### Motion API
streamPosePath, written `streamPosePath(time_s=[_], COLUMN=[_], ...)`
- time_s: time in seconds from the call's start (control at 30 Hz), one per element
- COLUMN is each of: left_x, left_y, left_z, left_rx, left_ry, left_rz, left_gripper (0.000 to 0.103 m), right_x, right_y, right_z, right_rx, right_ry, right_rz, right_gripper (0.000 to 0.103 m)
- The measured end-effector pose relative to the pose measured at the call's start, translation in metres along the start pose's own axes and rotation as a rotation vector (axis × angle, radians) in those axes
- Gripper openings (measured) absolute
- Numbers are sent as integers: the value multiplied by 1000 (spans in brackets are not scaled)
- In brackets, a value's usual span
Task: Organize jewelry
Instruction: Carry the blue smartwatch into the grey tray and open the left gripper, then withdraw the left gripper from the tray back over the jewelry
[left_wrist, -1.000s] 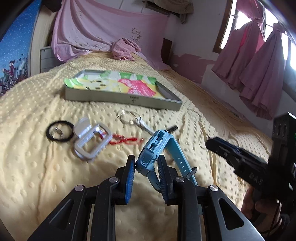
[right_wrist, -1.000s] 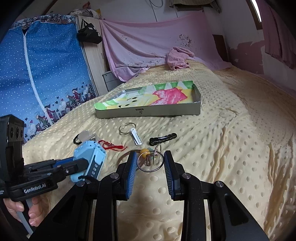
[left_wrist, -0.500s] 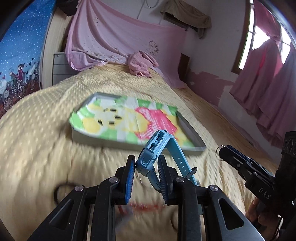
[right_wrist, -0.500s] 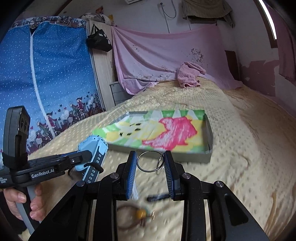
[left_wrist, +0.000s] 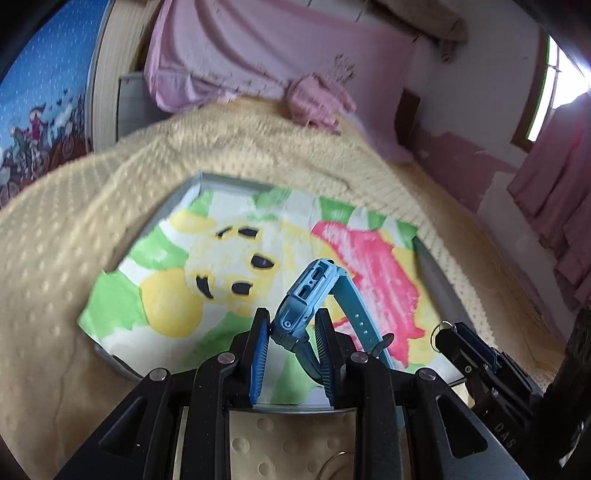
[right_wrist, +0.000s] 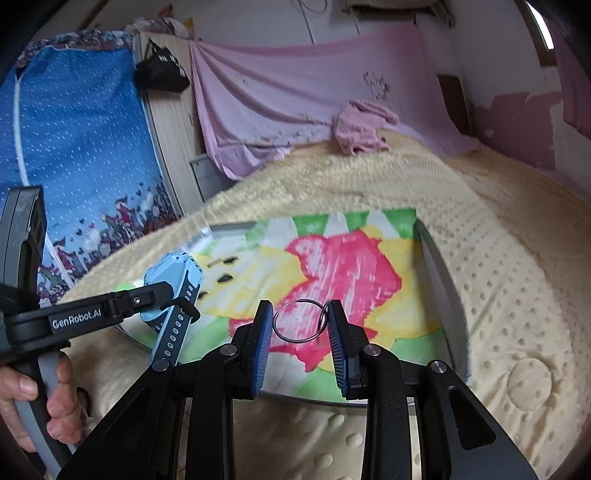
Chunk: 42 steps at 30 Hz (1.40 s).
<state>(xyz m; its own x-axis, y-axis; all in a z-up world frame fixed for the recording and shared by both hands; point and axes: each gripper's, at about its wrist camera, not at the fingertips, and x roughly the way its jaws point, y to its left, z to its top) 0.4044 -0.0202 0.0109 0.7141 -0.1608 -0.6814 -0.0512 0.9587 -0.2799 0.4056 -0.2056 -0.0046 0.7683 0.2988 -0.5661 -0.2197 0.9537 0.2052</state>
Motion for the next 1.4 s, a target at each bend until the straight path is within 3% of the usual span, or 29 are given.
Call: streamPosePath(time_s=[0.3, 0.4, 0.47, 0.53, 0.63, 0.8, 0.93, 1.17, 1.4], left_x=[18, 16, 9, 2, -11, -44, -82, -137, -173], left_y=[1, 3, 3, 3, 2, -5, -7, -3, 8], left_z=[-5, -5, -7, -8, -13, -25, -41, -76, -116], left_rx=[-17, -28, -27, -33, -37, -18, -4, 37, 89], left_ry=[97, 88, 57, 17, -19, -115, -234, -402, -466], left_rz=[66, 59, 58, 61, 37, 1, -5, -7, 28], left_gripper=[25, 38, 54, 69, 70, 83, 99, 103, 103], right_x=[28, 28, 22, 11, -8, -59, -100, -157, -203], right_y=[1, 1, 0, -3, -8, -8, -4, 11, 29], right_z=[-7, -8, -9, -11, -12, -15, -23, -45, -70], right_rx=[-17, -21, -12, 7, 31, 36, 36, 10, -16], right_ry=[148, 159, 139, 106, 46, -90, -187, -308, -354], right_rz=[-34, -23, -27, -25, -33, -44, -55, -71, -87], right_gripper=[27, 32, 44, 48, 49, 74, 89, 102, 102])
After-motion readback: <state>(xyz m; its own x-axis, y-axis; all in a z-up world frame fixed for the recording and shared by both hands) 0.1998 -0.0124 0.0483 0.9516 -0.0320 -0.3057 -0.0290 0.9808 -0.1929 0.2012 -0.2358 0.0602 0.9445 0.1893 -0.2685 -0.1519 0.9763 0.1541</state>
